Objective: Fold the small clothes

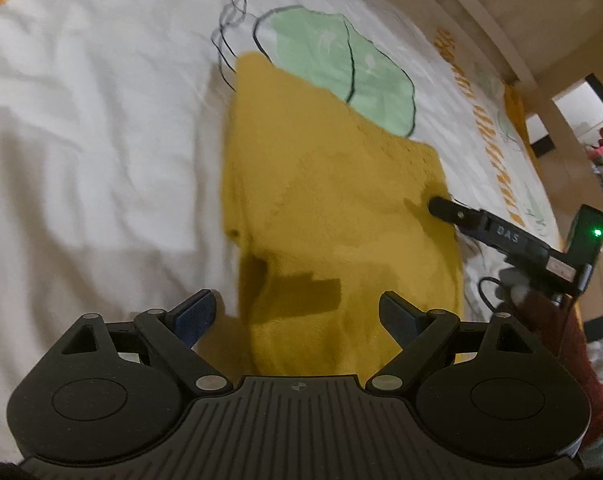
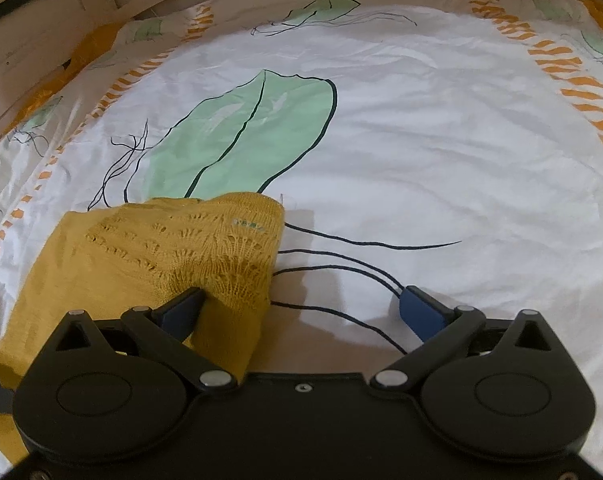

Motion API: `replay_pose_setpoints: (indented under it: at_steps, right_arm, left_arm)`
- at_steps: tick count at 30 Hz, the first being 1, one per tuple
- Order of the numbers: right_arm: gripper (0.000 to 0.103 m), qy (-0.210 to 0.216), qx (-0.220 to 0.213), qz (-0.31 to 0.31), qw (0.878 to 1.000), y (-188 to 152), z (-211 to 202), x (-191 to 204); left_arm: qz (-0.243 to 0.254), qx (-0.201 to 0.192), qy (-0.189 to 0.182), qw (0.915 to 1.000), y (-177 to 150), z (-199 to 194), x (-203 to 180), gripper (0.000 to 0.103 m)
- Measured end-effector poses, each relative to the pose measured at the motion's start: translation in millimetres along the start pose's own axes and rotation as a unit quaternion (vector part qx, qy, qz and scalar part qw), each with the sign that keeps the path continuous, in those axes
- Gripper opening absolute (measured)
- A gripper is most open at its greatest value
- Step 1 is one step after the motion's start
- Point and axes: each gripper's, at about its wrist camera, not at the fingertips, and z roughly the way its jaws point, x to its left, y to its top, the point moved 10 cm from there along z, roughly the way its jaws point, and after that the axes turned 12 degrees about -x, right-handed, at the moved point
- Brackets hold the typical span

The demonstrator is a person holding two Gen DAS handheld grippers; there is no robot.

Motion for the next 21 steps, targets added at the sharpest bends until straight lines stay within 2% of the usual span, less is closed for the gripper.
replay_pose_setpoints:
  at_steps: [4,6,8,12,15,17,19,21]
  right_arm:
    - [0.103,0.026,0.0,0.028,0.999,1.5,-2.6,1.4]
    - [0.103,0.054,-0.003,0.062,0.997,3.5,-6.0,0.8]
    - [0.103,0.095,-0.006,0.113,0.989,6.1,-9.8,-0.5]
    - [0.103,0.172,-0.001,0.194,0.966,5.1,-12.0,4.1]
    - [0.102,0.208,0.005,0.202,0.957,1.4,-10.0,15.5]
    - [0.101,0.22,0.012,0.189,0.957,-1.4,-7.1,24.1]
    - [0.098,0.226,0.021,0.179,0.957,-3.7,-2.7,30.9]
    - [0.086,0.234,0.027,0.182,0.955,-5.2,2.0,36.8]
  left_arm:
    - [0.018,0.006,-0.012,0.9998,-6.5,5.3,-10.8,0.089]
    - [0.025,0.007,-0.015,0.9996,-8.3,8.3,-14.4,0.089]
    - [0.027,0.004,-0.017,0.9995,-9.1,10.1,-15.8,0.089]
    - [0.023,-0.002,-0.026,0.9994,-10.1,10.8,-18.8,0.089]
    - [0.02,-0.004,-0.04,0.999,-11.3,12.2,-22.9,0.089]
    - [0.013,-0.004,-0.053,0.9985,-12.1,13.1,-26.3,0.088]
    - [0.002,-0.004,-0.066,0.9978,-12.8,15.3,-28.4,0.084]
    - [-0.017,0.0,-0.081,0.9966,-13.1,18.4,-29.4,0.067]
